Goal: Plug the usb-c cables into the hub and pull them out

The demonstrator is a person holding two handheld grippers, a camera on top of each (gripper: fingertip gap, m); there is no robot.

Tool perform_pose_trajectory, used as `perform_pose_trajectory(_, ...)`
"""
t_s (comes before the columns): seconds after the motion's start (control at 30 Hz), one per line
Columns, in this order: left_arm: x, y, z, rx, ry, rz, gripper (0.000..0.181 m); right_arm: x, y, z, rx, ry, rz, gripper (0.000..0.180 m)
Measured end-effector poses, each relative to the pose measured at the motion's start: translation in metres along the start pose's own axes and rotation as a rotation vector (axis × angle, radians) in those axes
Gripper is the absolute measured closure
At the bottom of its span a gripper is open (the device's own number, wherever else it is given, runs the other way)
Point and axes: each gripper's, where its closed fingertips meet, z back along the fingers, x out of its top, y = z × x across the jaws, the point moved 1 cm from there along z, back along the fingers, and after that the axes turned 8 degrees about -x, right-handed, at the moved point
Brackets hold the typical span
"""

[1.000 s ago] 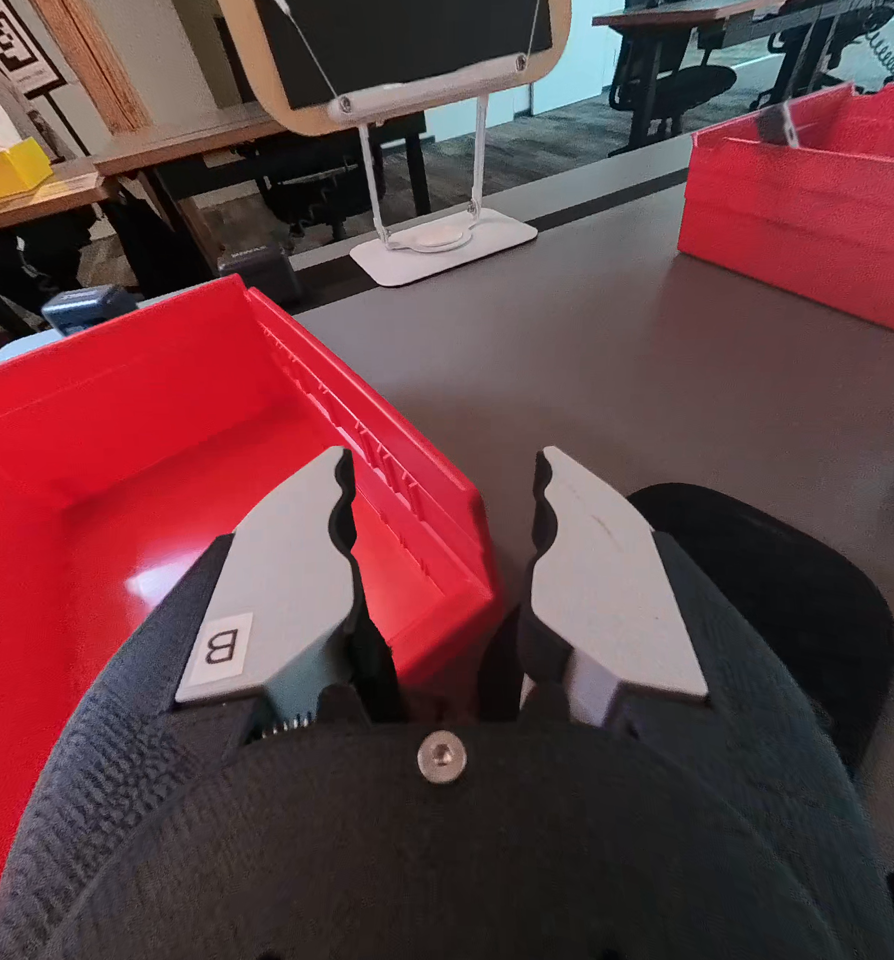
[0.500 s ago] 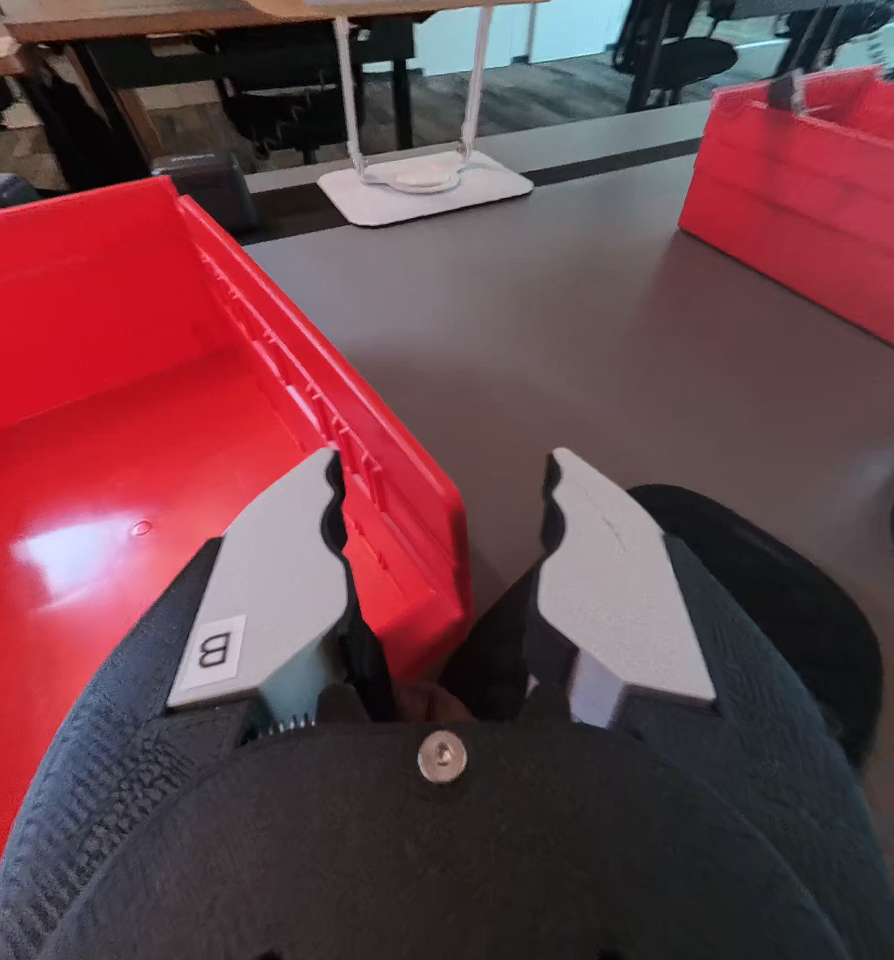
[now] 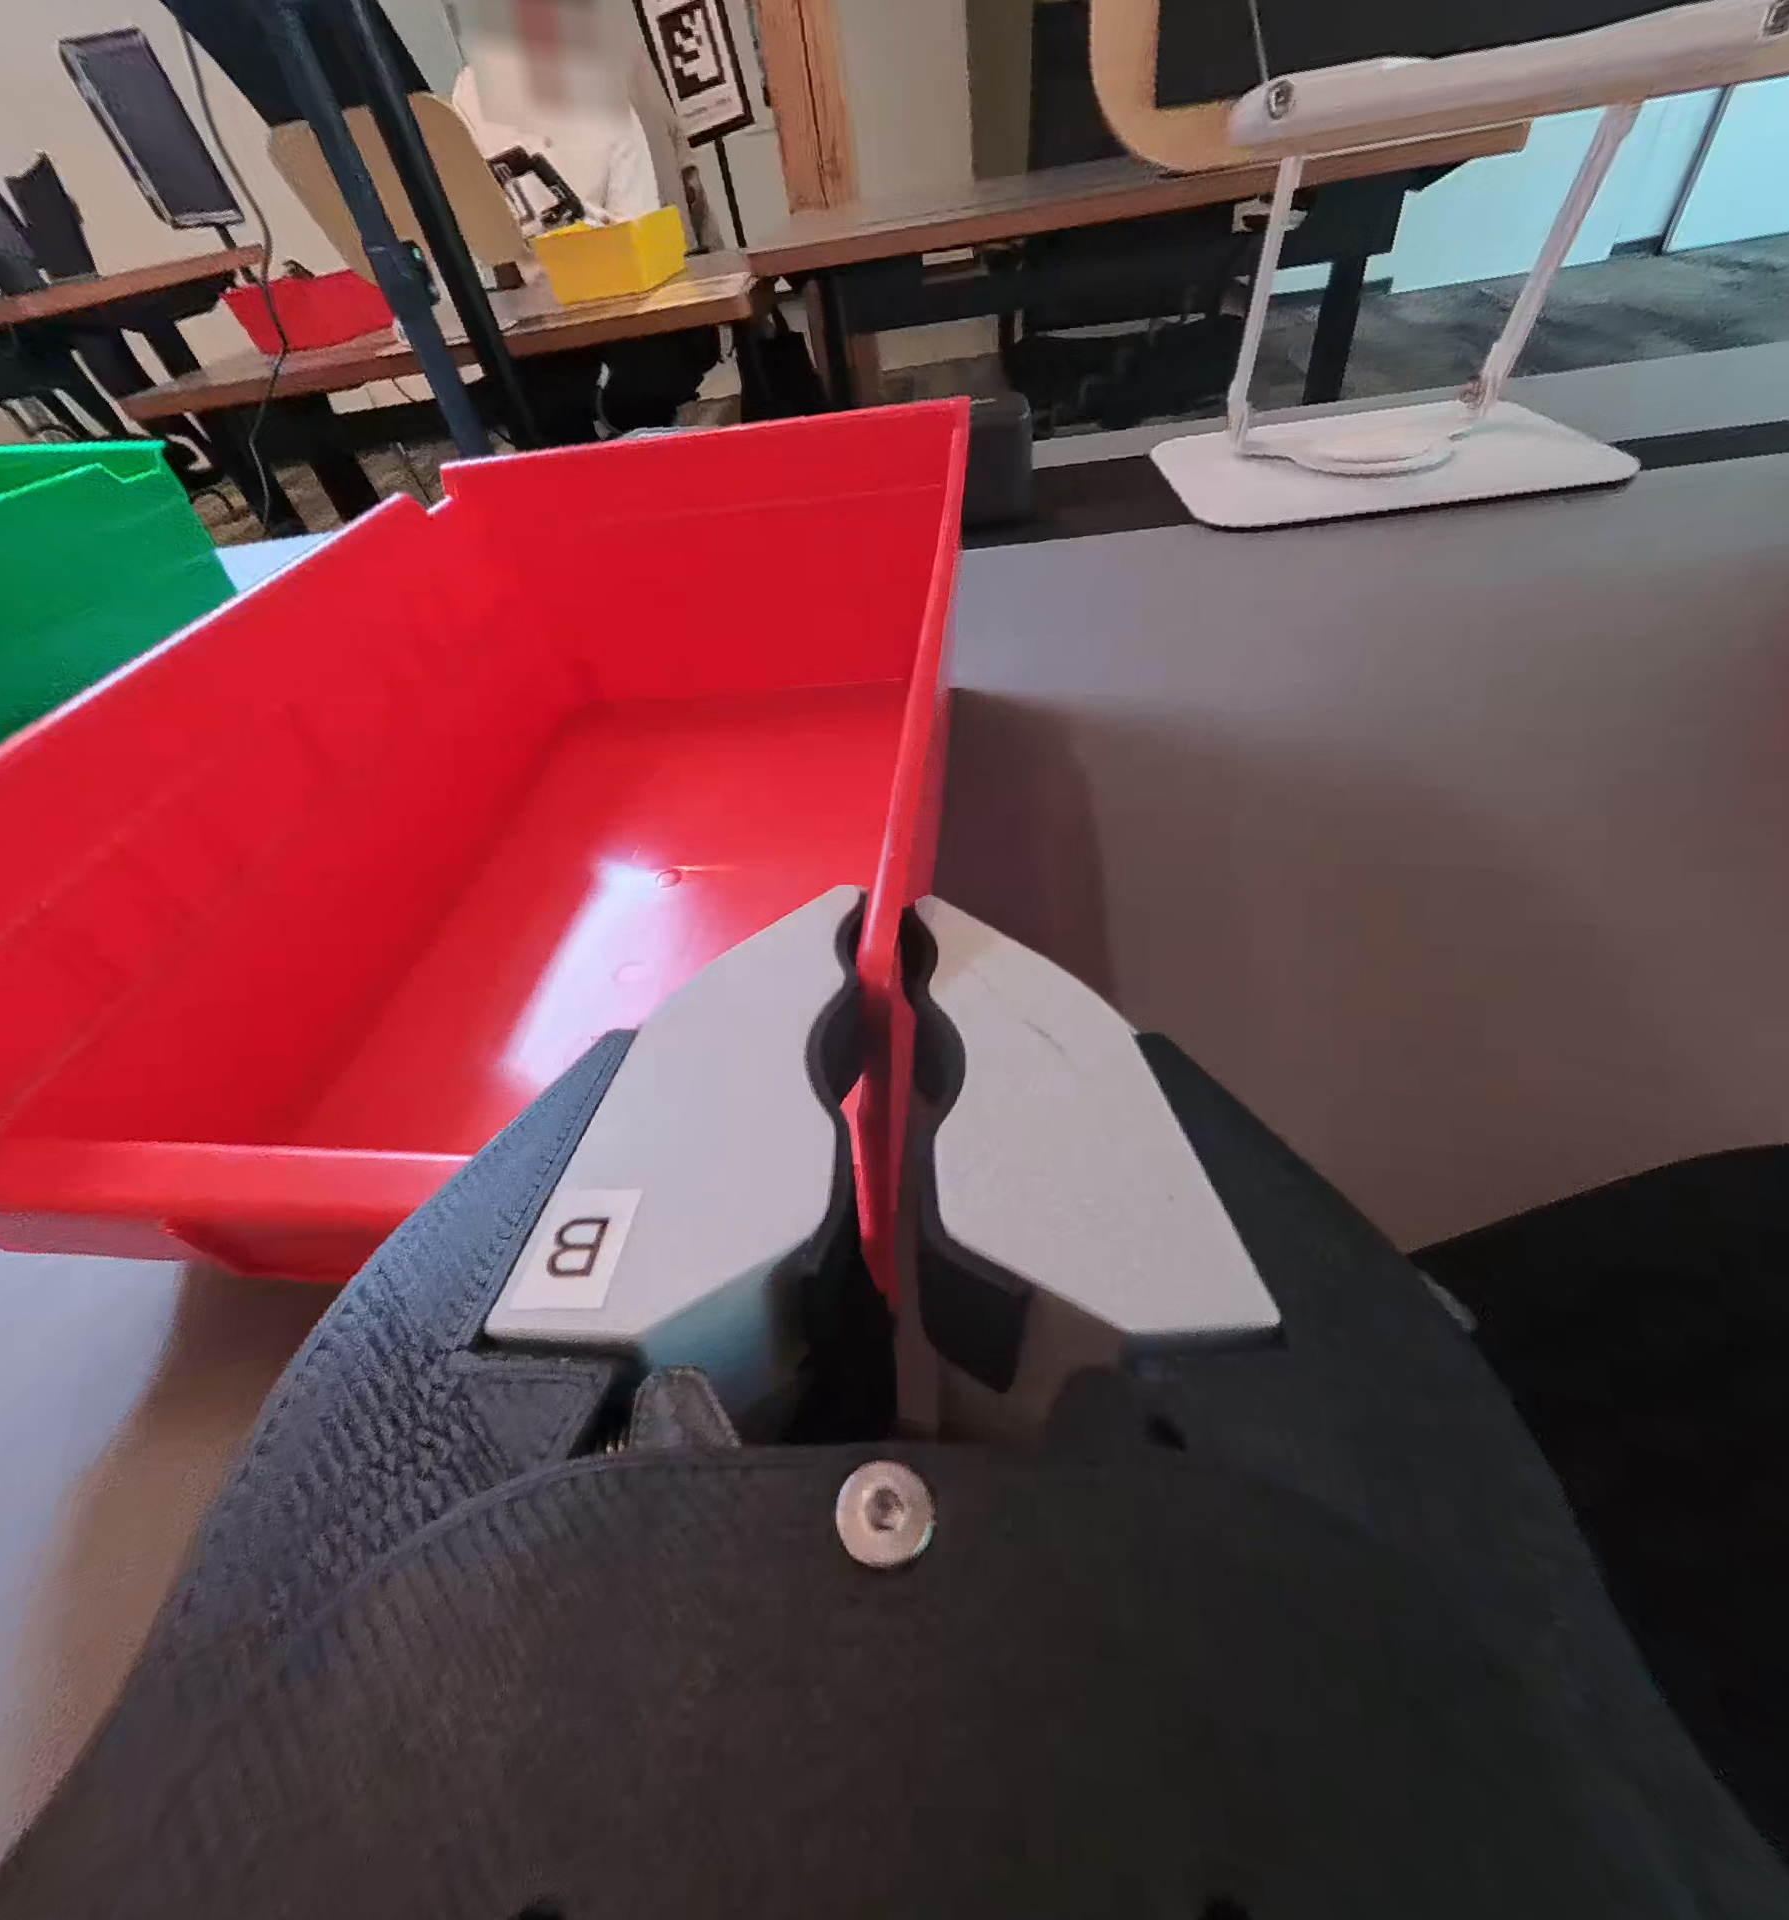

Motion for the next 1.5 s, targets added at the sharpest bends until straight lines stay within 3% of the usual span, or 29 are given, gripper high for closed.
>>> perform_pose_trajectory(0.3, -0.007, 0.027, 0.018, 0.119, -0.022, 0.002, 0.177, 0.058, 0.108, -0.017, 0.179, -0.069, 0.140, 0.152)
perform_pose_trajectory(0.6, -0.006, 0.022, 0.026, 0.086, -0.057, 0.028, 0.171, 0.105, 0.205, -0.026, 0.357, -0.144, 0.271, 0.153)
perform_pose_trajectory(0.8, -0.009, 0.032, 0.032, 0.156, -0.012, -0.088, 0.176, 0.124, 0.245, -0.029, 0.414, -0.179, 0.285, 0.156)
perform_pose_trajectory(0.97, -0.015, 0.054, 0.047, 0.287, -0.021, -0.037, 0.174, 0.136, 0.273, -0.029, 0.449, -0.207, 0.289, 0.155)
perform_pose_trajectory(1.1, -0.015, 0.042, 0.046, 0.253, -0.018, -0.045, 0.177, 0.140, 0.292, -0.025, 0.482, -0.220, 0.302, 0.154)
perform_pose_trajectory(1.17, -0.016, 0.031, 0.041, 0.156, 0.017, -0.067, 0.166, 0.142, 0.302, -0.021, 0.523, -0.232, 0.305, 0.153)
perform_pose_trajectory(1.2, -0.011, 0.029, 0.044, 0.114, 0.004, -0.047, 0.152, 0.143, 0.307, -0.018, 0.554, -0.239, 0.299, 0.152)
perform_pose_trajectory(1.3, 0.024, 0.047, 0.078, 0.058, -0.217, 0.069, 0.136, 0.150, 0.303, 0.004, 0.683, -0.279, 0.173, 0.148)
perform_pose_trajectory(1.4, 0.036, 0.110, 0.127, 0.259, -0.357, 0.126, 0.121, 0.165, 0.267, 0.047, 0.826, -0.359, -0.050, 0.120)
perform_pose_trajectory(1.5, 0.014, 0.165, 0.154, 0.481, -0.313, 0.083, 0.093, 0.153, 0.206, 0.056, 0.753, -0.387, -0.171, 0.103)
